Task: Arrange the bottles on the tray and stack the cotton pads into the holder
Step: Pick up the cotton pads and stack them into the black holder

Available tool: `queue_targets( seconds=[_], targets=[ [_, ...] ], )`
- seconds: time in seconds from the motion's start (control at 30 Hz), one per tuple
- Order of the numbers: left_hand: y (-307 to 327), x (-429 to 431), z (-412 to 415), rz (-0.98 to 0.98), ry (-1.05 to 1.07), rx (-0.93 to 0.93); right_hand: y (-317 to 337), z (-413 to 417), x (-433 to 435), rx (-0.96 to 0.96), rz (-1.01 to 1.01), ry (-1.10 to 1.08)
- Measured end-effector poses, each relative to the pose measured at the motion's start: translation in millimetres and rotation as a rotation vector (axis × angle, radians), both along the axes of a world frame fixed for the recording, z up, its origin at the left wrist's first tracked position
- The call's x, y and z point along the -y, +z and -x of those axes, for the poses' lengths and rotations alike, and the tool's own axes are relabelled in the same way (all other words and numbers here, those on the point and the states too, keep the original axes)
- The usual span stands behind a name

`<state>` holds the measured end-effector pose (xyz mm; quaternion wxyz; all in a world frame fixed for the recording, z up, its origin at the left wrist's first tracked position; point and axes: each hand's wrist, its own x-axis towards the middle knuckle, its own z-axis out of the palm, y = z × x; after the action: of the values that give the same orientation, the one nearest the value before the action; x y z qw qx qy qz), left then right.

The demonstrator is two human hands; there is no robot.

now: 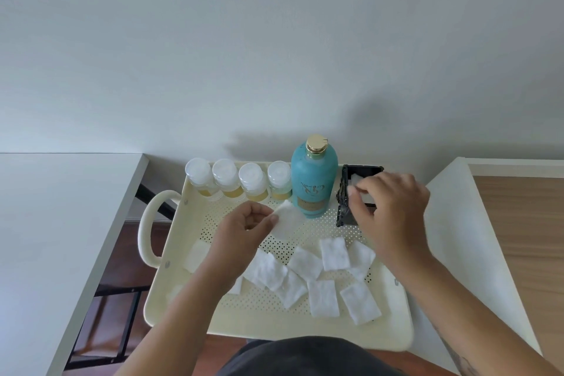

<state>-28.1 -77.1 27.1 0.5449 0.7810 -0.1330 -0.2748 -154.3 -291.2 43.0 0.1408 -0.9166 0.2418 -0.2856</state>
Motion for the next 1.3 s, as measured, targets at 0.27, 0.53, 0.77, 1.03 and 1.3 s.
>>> queue_targets(
  seconds=[0.27, 0.53, 0.77, 1.03, 1.3],
  targets=[
    [15, 19, 11, 0.229, -0.076, -0.288, 7, 0, -49, -0.043, -1.438, 0.081],
    [18, 21, 12, 0.3, -0.102, -0.429, 15, -2, -27, 0.016, -1.368, 0.087],
    [17, 26, 14, 0.291, -0.139, -0.419, 10, -3, -32, 0.008, -1.473, 0.086],
    [-24, -2, -5, -0.37, -0.123, 0.174, 22, -3, 26, -0.058, -0.784, -0.005],
    [-61, -37, -16, -0.714, -0.382, 0.301, 13, -15, 59, -0.215, -0.661, -0.023]
  ],
)
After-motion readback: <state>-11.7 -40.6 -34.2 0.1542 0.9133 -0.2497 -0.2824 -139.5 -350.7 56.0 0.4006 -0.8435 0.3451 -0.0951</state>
